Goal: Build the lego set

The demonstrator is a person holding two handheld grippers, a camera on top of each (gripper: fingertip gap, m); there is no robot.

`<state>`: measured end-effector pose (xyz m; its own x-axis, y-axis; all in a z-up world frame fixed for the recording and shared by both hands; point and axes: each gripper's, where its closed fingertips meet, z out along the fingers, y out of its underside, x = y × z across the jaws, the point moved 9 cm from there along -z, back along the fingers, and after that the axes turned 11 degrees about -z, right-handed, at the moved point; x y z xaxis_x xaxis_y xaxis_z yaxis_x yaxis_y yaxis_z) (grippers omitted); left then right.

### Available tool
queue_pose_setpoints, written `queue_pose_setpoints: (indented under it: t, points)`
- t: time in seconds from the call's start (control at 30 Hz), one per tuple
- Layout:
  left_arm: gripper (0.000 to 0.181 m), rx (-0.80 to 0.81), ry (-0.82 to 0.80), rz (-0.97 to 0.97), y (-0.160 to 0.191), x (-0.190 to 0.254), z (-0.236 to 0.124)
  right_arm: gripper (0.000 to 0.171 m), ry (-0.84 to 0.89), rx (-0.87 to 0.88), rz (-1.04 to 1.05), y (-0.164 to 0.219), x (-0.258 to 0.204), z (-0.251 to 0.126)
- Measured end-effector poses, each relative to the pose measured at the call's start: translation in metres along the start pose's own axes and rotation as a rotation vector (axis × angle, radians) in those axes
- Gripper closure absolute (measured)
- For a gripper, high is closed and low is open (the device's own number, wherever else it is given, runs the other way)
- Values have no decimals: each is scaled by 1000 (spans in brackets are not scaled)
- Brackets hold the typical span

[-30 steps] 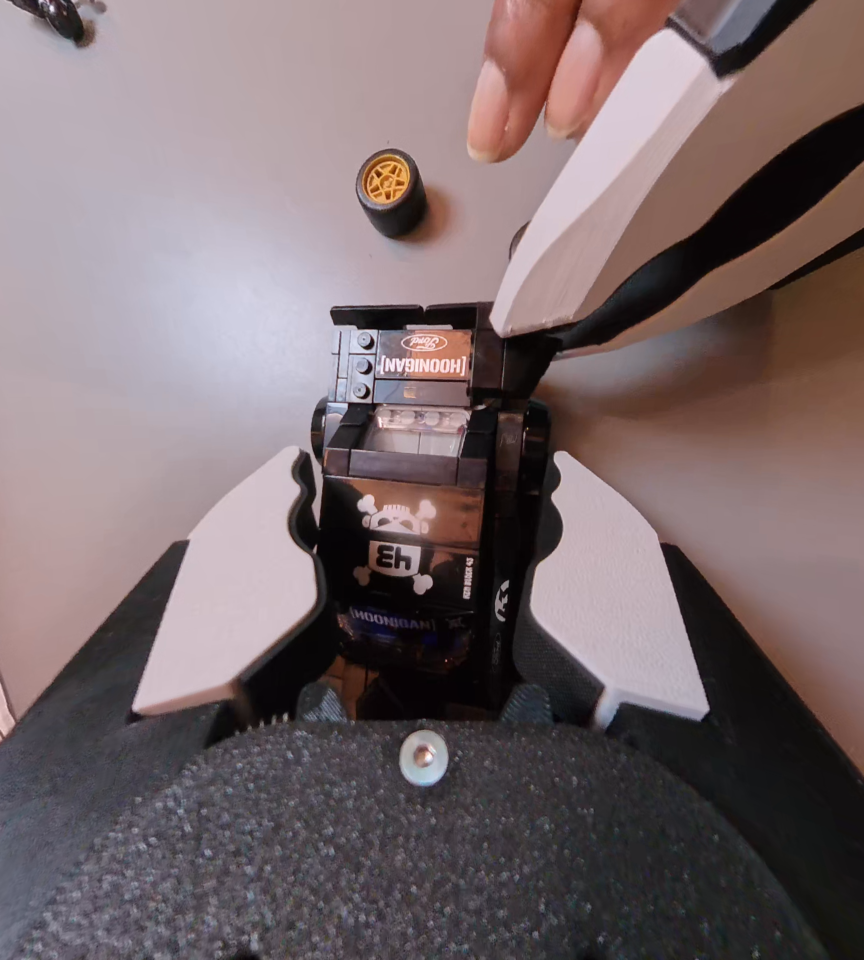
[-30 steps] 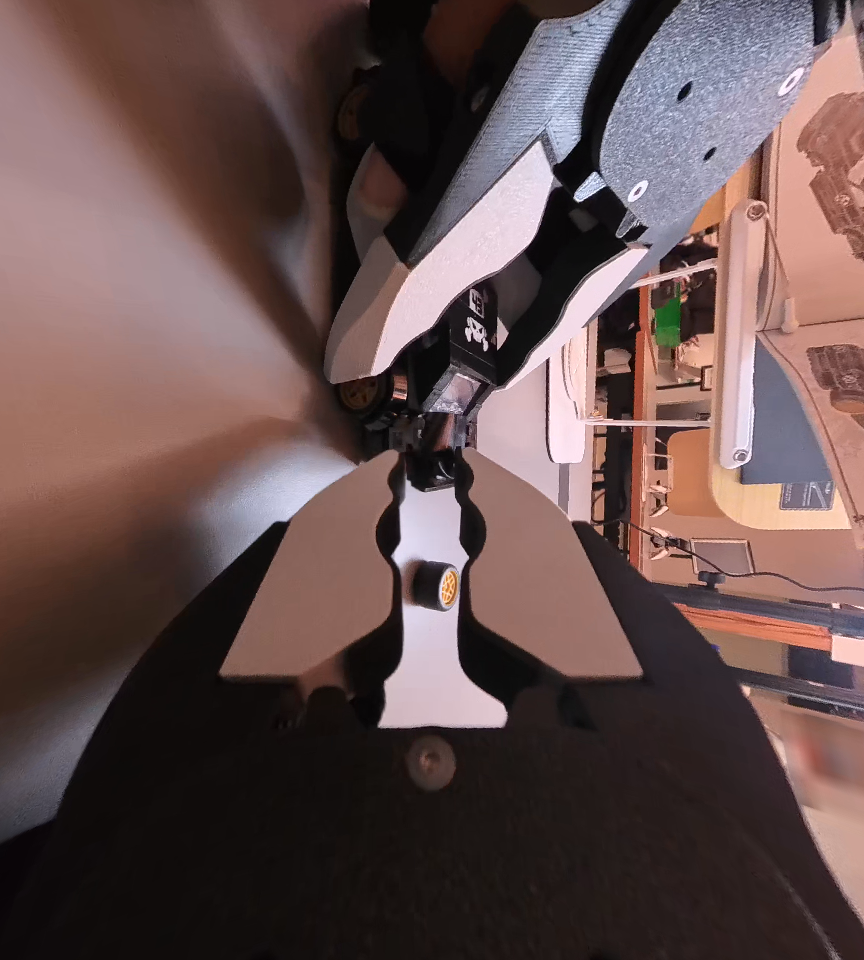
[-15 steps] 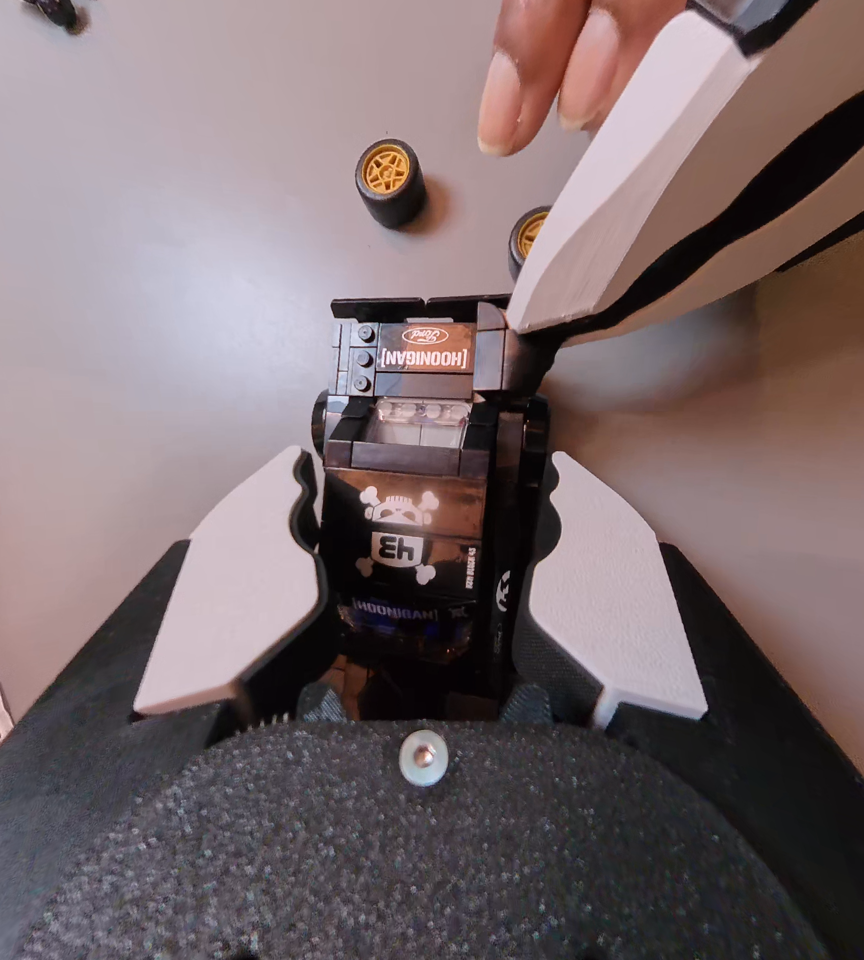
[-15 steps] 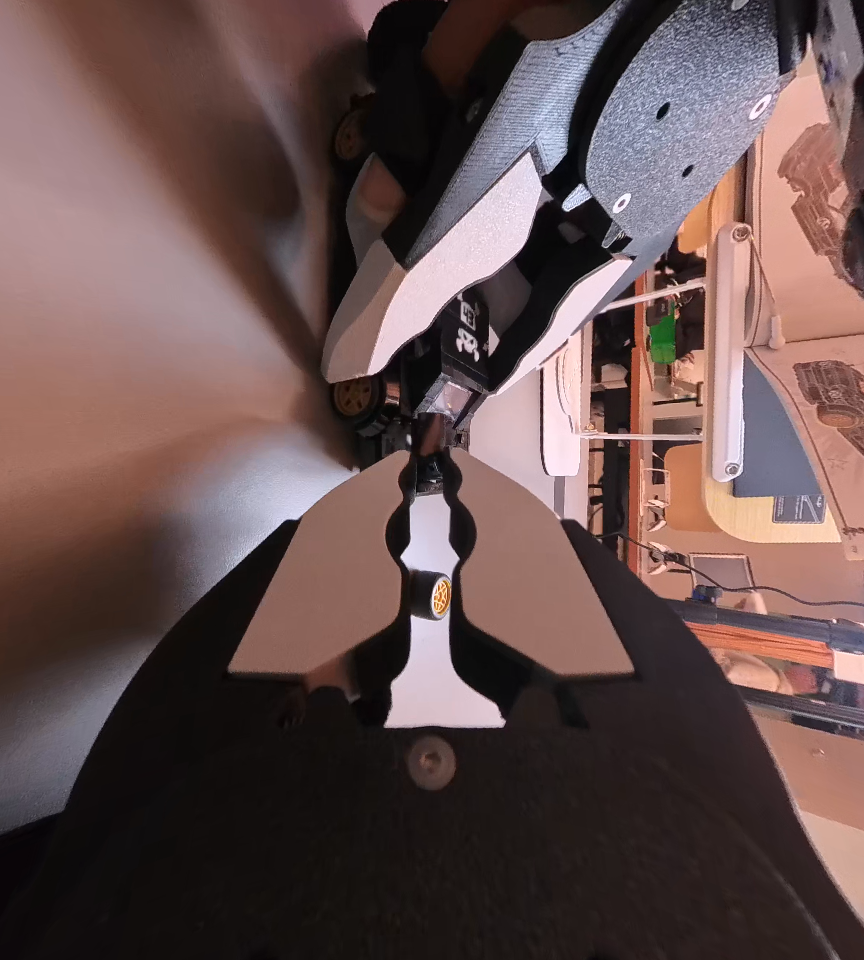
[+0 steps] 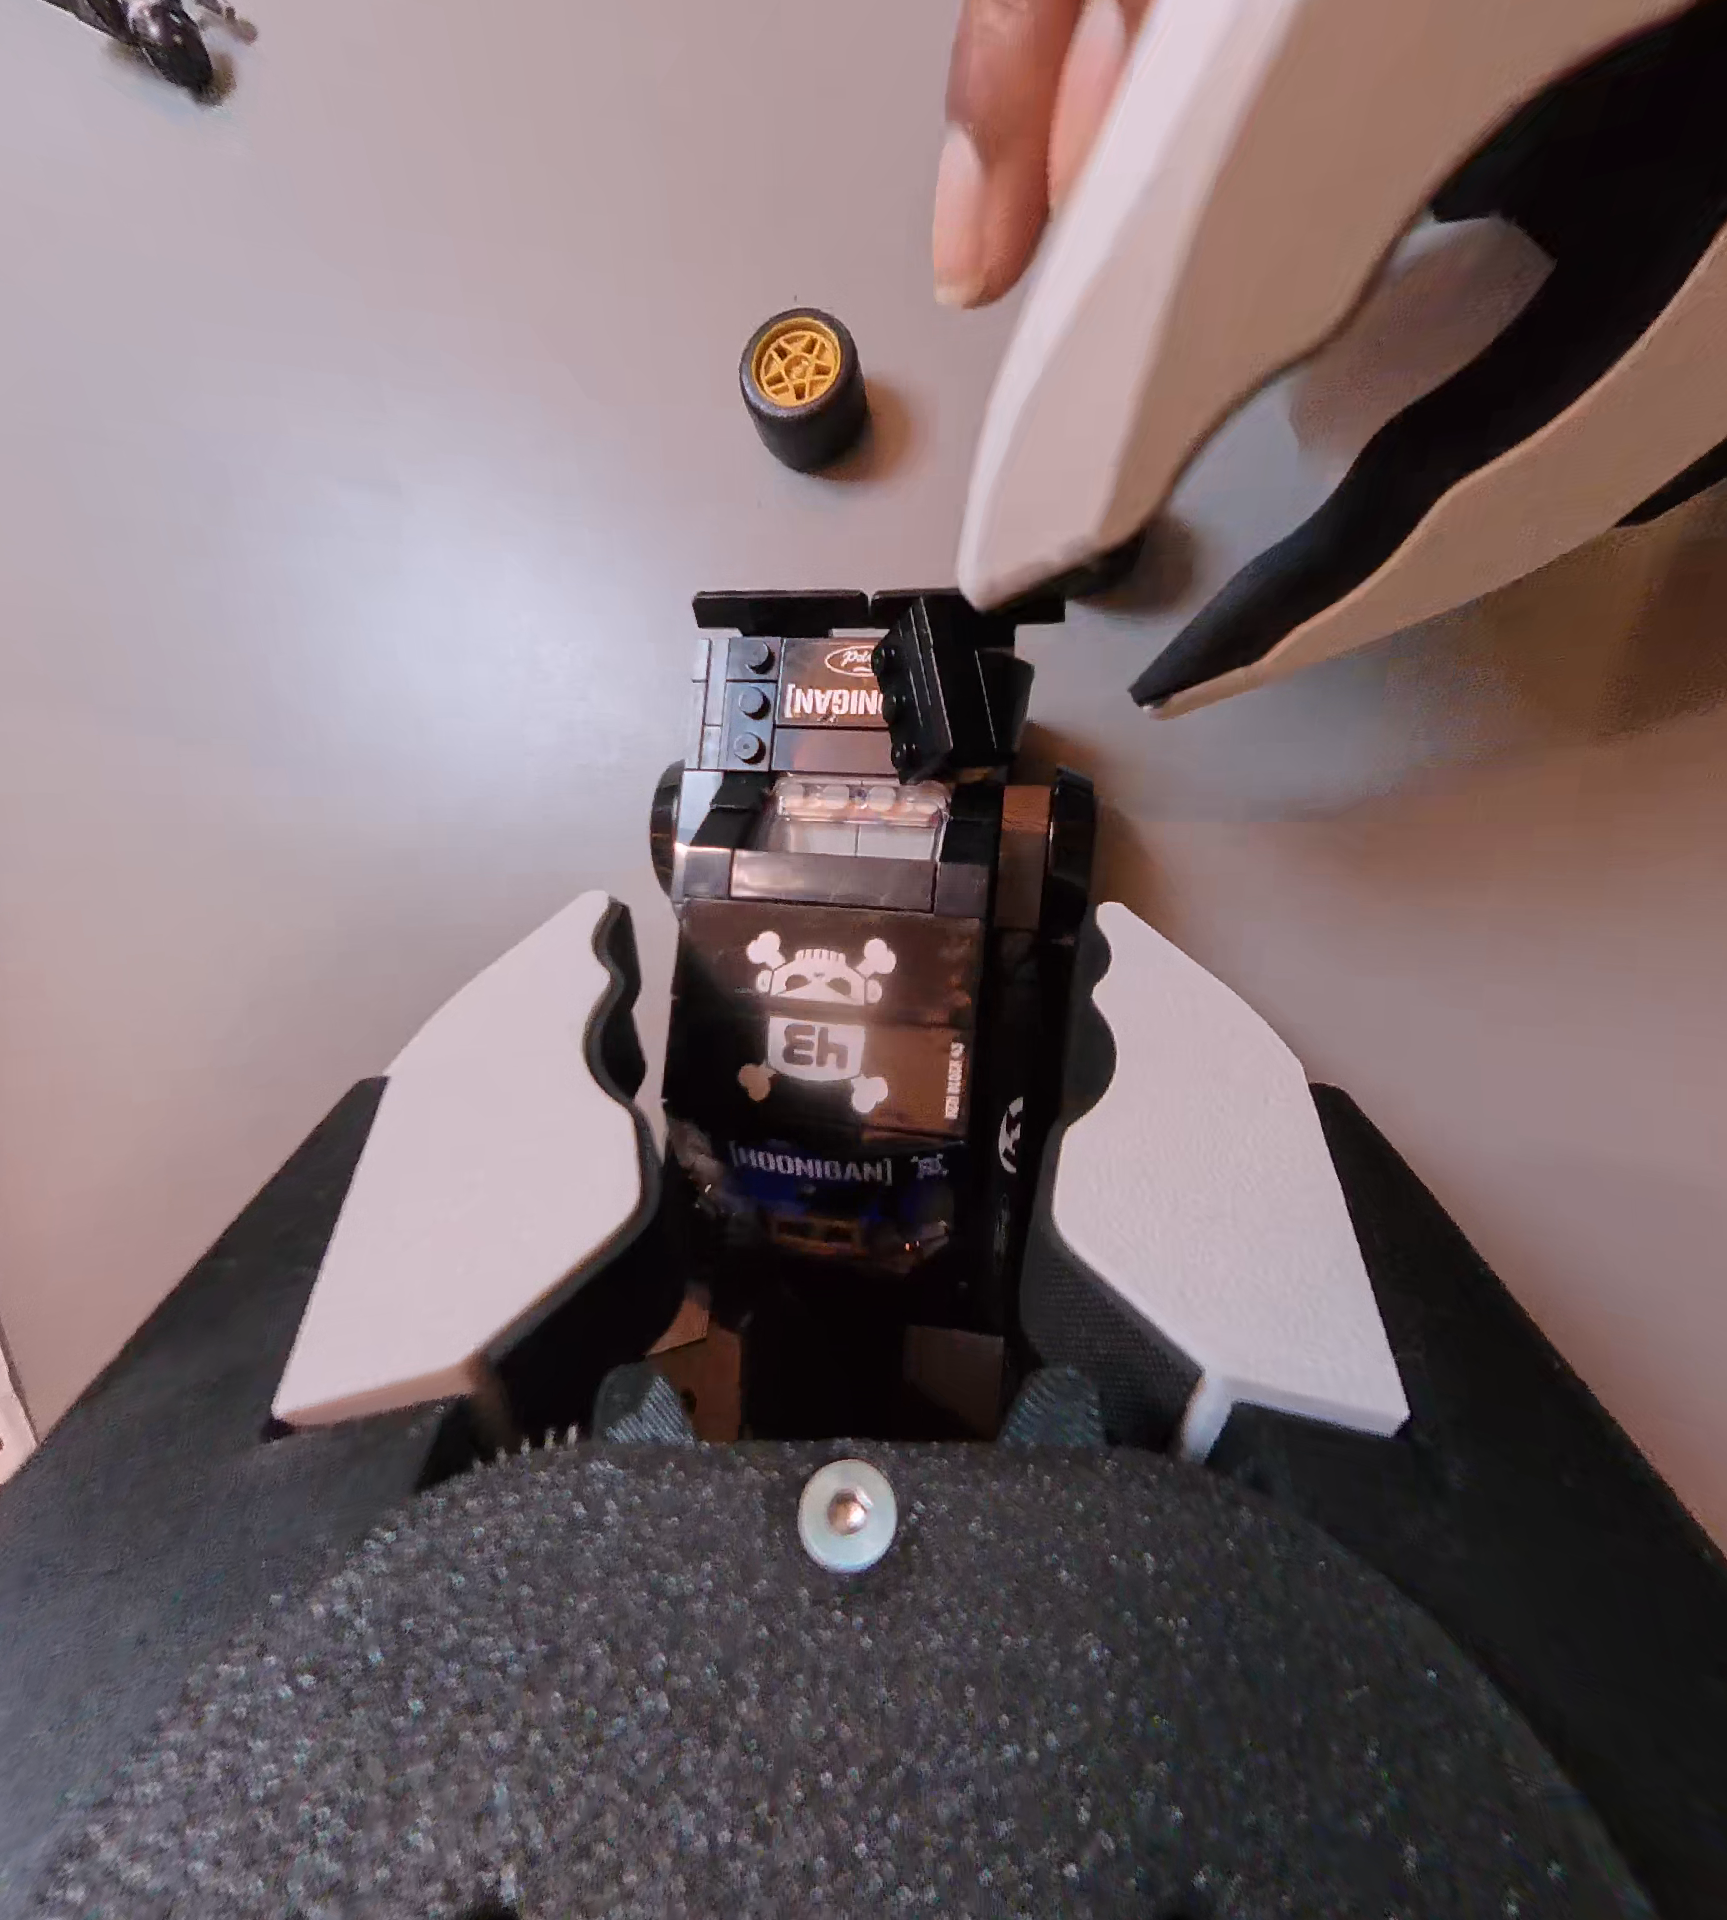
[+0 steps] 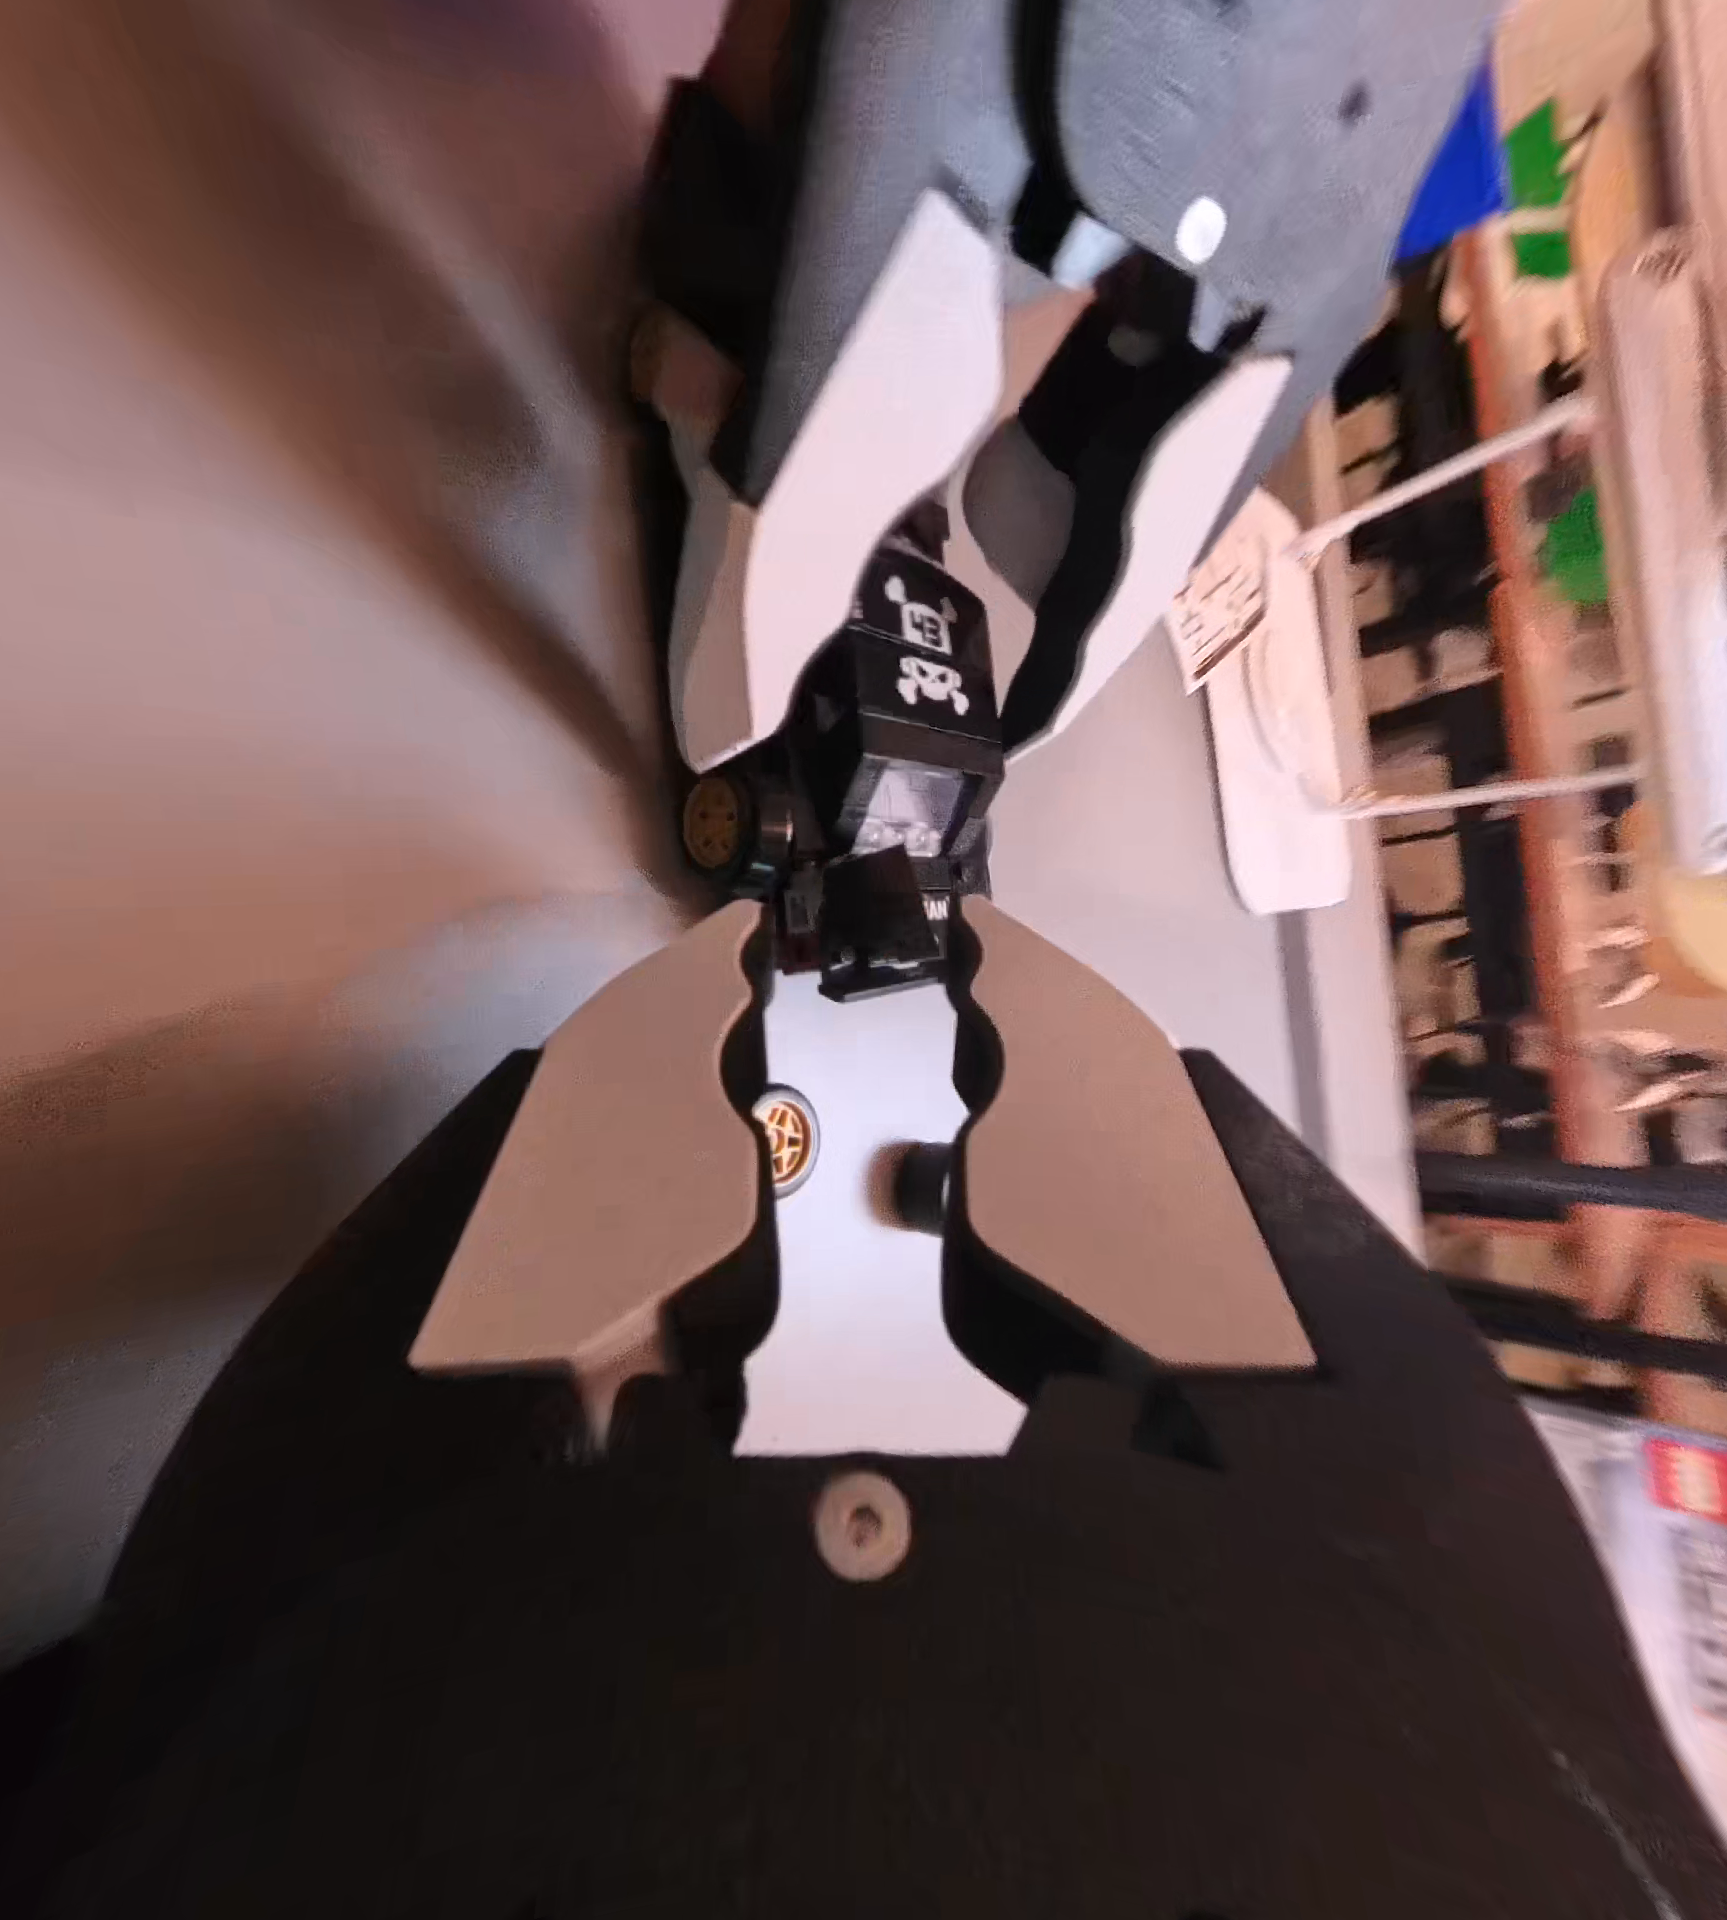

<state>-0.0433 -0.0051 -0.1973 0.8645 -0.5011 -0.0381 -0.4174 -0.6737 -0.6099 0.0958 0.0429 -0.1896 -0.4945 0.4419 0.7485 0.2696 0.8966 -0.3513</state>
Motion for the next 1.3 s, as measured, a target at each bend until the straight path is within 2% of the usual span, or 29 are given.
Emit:
queue_pose_setpoints:
  t: [0.07,0.33,0.5,0.9,1.3]
  points:
    - [102,17,8,-11,-1,-1,-4,136,-52,4,55,0,10,0]
    - [103,69,9,-26,4,-2,-20,136,-182,-80,-79,-1,15,19]
    - [105,129,2,-44,11,-1,-30,147,-246,-119,-121,-1,17,24]
    - [107,209,-30,-57,21,-1,-34,148,-547,-64,150,-4,34,15]
    - [105,198,-39,-68,25,-1,-26,148,-607,-43,304,3,39,18]
